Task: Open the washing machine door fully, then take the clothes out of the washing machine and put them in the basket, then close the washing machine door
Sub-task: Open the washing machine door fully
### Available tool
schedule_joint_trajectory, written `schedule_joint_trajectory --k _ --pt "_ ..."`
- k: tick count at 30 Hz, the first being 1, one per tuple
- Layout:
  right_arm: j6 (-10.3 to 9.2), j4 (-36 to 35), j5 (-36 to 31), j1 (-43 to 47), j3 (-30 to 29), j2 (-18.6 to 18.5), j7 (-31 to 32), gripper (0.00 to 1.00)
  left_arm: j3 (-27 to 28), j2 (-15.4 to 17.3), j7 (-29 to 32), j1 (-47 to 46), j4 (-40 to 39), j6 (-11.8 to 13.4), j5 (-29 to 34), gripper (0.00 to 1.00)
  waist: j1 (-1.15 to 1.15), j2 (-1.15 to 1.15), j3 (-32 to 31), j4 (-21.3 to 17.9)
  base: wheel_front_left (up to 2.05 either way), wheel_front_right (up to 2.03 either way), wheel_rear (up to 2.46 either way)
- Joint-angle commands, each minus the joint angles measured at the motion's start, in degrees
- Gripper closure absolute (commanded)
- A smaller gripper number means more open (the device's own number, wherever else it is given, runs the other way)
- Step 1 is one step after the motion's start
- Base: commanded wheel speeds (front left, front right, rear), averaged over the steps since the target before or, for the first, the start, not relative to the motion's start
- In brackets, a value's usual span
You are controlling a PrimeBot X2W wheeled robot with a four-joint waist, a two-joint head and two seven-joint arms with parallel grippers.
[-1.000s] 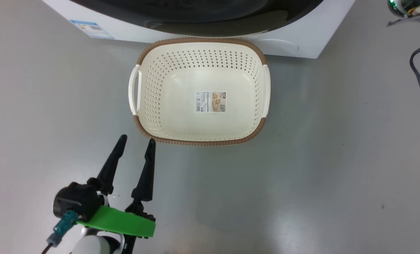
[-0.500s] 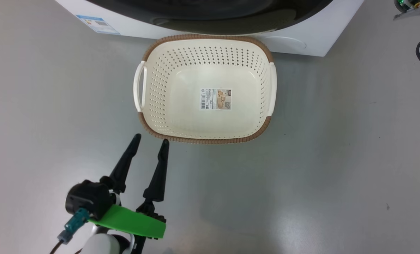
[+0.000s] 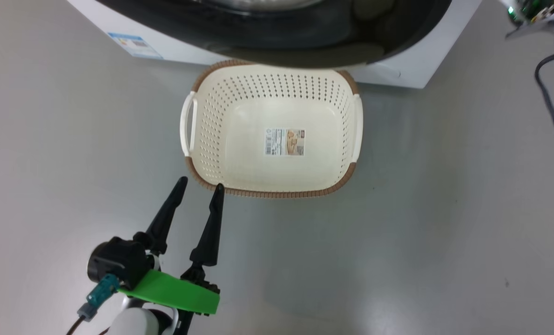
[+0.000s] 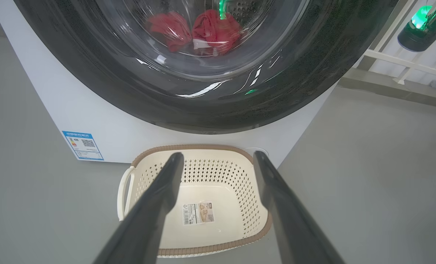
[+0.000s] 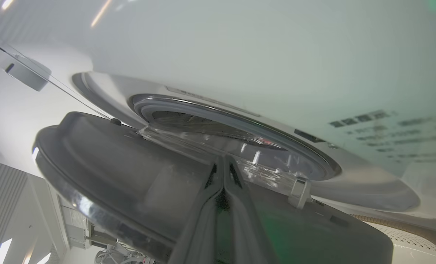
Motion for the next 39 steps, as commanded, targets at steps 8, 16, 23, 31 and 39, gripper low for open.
schedule_joint_trajectory --k 8,16,23,31,39 --pt "0.45 -2.26 -1.47 6.29 2.7 3.14 3.36 1.0 2.35 1.0 -0.69 2.72 -0.75 -0.31 1.26 0.0 0.0 0.0 -5.73 -1.37 0.0 0.0 0.0" --pt "0.45 -3.61 -1.61 10.82 4.02 4.37 5.78 1.0 2.91 1.0 -0.69 5.5 -1.02 -0.31 2.51 0.0 0.0 0.0 -10.29 -3.05 0.0 0.0 0.0" --pt "0.45 -5.05 -1.13 14.13 4.41 4.9 7.84 1.0 3.29 1.0 -0.69 6.99 -1.38 -0.31 3.01 0.0 0.0 0.0 -12.55 -3.9 0.0 0.0 0.0" --pt "0.45 -7.58 -1.14 18.13 4.45 5.46 9.62 1.0 3.28 1.0 -0.69 8.0 -1.95 -0.31 3.06 0.0 0.0 0.0 -13.97 -3.84 0.0 0.0 0.0" --pt "0.45 -8.45 -2.48 19.12 3.52 6.36 8.81 1.0 3.74 1.0 -0.69 8.39 -2.85 -0.31 2.36 0.0 0.0 0.0 -14.37 -3.63 0.0 0.0 0.0"
